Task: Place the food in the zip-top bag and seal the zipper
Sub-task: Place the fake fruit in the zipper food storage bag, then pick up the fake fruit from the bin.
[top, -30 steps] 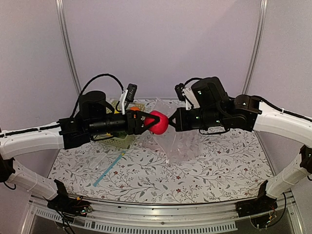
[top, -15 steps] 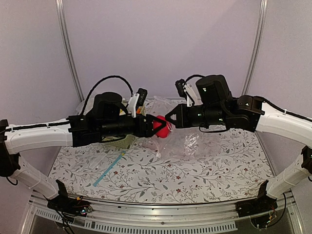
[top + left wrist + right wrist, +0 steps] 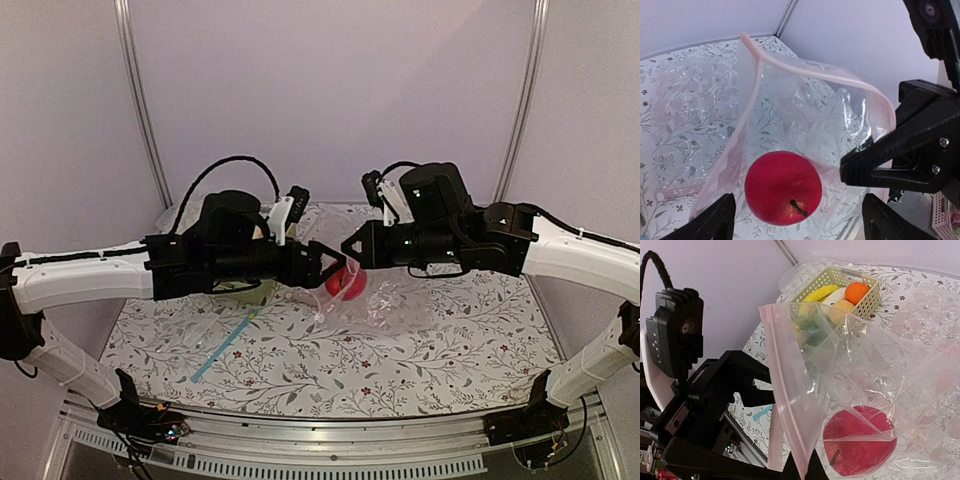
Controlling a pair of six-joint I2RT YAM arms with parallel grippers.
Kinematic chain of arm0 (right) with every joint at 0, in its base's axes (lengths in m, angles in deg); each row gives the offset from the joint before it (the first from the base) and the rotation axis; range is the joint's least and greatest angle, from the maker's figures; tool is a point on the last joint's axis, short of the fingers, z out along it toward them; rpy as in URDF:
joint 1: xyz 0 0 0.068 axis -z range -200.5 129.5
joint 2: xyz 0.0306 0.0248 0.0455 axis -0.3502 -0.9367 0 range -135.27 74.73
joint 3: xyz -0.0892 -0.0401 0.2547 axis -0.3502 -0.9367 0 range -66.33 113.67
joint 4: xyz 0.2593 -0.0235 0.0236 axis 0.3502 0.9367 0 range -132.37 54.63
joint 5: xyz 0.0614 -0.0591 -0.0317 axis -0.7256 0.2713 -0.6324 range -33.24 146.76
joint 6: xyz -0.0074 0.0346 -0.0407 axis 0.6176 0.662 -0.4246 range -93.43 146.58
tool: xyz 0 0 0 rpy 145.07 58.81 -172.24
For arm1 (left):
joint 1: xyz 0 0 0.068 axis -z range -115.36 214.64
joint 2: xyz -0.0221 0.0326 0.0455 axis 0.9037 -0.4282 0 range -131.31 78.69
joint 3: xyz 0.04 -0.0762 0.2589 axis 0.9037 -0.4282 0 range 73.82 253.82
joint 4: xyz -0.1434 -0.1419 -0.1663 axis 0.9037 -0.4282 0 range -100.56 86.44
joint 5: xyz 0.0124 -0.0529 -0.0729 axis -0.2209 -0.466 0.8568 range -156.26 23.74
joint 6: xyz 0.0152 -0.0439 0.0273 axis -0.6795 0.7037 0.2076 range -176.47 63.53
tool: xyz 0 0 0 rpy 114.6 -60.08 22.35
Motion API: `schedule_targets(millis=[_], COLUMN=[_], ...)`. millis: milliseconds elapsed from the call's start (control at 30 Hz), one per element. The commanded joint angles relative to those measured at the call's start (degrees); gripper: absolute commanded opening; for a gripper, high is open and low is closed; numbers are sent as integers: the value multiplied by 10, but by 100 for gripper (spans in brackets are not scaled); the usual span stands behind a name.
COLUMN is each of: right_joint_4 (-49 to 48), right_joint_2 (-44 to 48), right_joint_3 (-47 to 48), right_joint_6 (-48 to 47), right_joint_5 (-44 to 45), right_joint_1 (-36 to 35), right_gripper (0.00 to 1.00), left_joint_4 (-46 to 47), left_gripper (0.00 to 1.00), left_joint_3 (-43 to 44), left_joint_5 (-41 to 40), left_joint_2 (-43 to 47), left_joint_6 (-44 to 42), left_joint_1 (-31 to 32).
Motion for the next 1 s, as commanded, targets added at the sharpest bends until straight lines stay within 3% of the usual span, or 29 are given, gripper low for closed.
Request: schedule_targets(millis=[0, 733, 967], right_joint_4=[-6, 2, 20], right_joint_2=[14, 10, 14], right_joint_3=[-5, -29, -31], right_joint_6=[5, 16, 14], right_joint_5=[19, 47, 72], right_joint_1=[1, 15, 16], right_gripper=[0, 0, 0], left_joint_4=[-20, 14, -32], left_gripper=[88, 88, 92], left_joint_3=[7, -9, -8], left_joint_5=[-9, 45, -9], left_joint_2=[15, 77, 160], left_joint_6=[-11, -46, -88], left_joint_1=[9, 9, 10])
